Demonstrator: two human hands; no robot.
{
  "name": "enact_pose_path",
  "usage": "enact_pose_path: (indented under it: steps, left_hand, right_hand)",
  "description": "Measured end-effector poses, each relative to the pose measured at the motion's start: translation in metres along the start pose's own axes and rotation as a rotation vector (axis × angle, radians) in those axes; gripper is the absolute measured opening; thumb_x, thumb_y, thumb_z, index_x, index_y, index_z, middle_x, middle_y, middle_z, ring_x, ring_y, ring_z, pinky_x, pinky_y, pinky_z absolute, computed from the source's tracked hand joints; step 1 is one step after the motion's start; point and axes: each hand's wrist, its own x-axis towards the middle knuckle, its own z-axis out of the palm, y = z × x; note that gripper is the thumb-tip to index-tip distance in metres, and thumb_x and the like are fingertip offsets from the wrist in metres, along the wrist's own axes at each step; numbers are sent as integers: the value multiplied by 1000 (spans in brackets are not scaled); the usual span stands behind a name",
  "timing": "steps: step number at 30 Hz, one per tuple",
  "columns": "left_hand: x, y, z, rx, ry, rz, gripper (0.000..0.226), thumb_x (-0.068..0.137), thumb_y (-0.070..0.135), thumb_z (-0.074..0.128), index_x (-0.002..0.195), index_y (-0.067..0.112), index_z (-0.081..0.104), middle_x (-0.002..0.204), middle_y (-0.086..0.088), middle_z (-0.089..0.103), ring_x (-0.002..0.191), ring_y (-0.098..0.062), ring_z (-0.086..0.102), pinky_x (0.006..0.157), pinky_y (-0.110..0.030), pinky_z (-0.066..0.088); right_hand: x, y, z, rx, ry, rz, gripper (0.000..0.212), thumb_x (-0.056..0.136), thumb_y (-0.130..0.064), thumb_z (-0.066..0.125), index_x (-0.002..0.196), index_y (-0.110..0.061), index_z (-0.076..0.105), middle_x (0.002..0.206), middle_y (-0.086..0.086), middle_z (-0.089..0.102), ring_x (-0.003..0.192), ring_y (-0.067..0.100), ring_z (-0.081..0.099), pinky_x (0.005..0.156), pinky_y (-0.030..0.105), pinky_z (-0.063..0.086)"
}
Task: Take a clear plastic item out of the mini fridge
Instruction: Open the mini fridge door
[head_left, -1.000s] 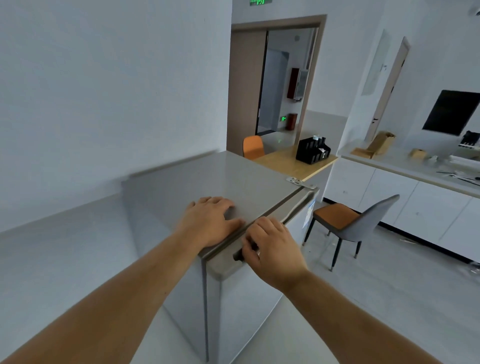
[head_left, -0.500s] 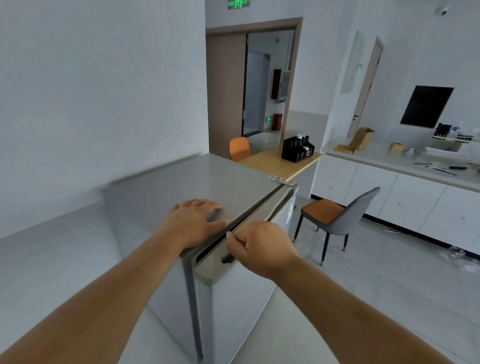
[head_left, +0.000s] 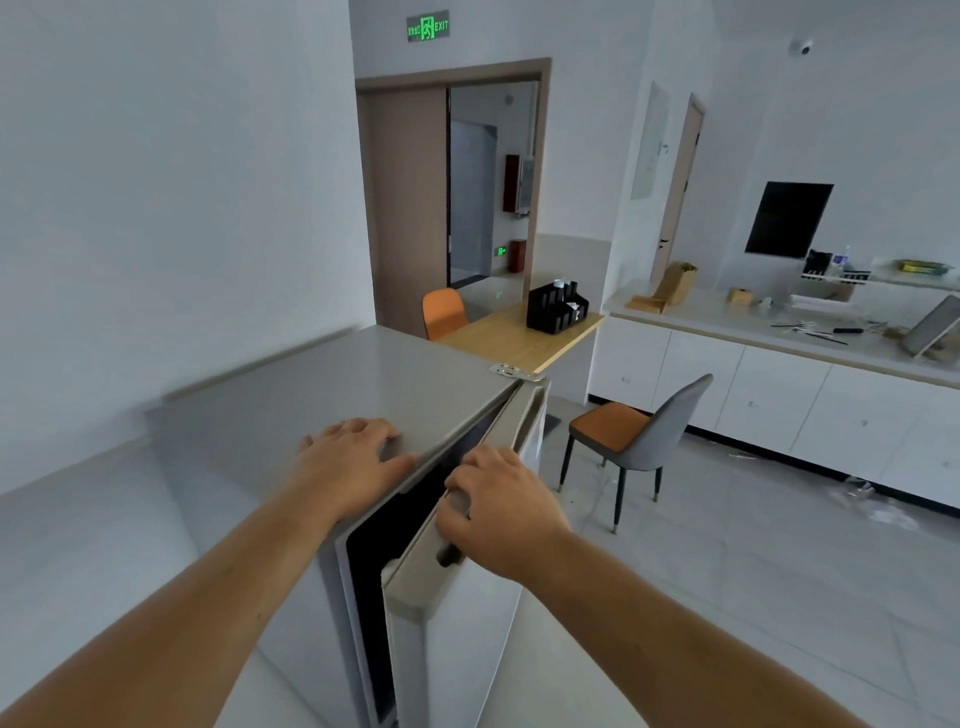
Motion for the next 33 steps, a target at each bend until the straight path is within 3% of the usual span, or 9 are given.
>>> enact_pose_path:
  steps: [3,6,9,14,21,33]
  left_hand:
    - [3,-1,4,-37,-36,72,59,92,76,30,141,46,46,156,9,44,144,-21,37,116,-54,24]
    - [6,-3,4,-78,-58,89,46,99,60,34,141,48,47,160,10,40,148,-18,32,119,-53,19]
    - [4,3,2,-57,-33,80,46,96,59,36,137,44,51,152,8,50,137,-21,45,115,-52,30]
    - [0,13,6,3,18,63,48,92,67,38,131,41,50,145,7,54,128,-22,52,108,-54,38]
    - [2,10,8,12,9,77,51,94,69,35,138,44,43,152,9,48,136,-21,46,112,-55,35]
    - [-2,12,7,-12,23,87,50,94,68,34,137,44,43,148,10,52,132,-21,50,110,-53,39]
  right_hand:
    - [-1,0,-4,-23,-49,39,45,95,-46,41,121,-22,69,118,-2,60,114,18,51,101,39,49]
    - [4,-5,-8,-150,-30,122,41,97,-51,43,104,-17,66,106,2,58,103,24,54,88,42,53]
    - [8,-3,-10,-235,0,220,45,96,-48,52,124,-13,55,119,11,56,110,32,51,89,45,53]
    - [-1,22,-9,-317,-38,364,71,94,-22,62,153,-1,28,141,23,47,126,37,44,101,43,50]
    - [-22,53,-26,-346,-50,367,54,93,-12,65,143,-2,48,134,16,56,120,30,55,95,40,54]
    - [-28,76,-35,-341,-31,416,48,88,-6,69,134,-4,54,125,13,61,112,29,62,83,39,57]
